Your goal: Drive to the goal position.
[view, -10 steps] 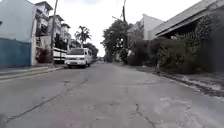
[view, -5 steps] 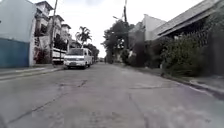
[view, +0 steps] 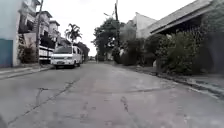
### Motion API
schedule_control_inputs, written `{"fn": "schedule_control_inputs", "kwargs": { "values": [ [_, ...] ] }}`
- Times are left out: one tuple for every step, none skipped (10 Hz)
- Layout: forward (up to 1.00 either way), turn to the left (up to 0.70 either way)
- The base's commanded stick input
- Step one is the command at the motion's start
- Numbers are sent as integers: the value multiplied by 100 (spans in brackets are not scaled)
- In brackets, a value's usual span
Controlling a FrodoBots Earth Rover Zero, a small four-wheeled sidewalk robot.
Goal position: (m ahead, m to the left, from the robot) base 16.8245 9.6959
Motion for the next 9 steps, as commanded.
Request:
{"fn": "schedule_control_inputs", "kwargs": {
  "values": [
    [100,-2],
    [100,1],
    [100,0],
    [100,5],
    [100,2],
    [100,0],
    [100,4],
    [100,3],
    [100,0]
  ]
}}
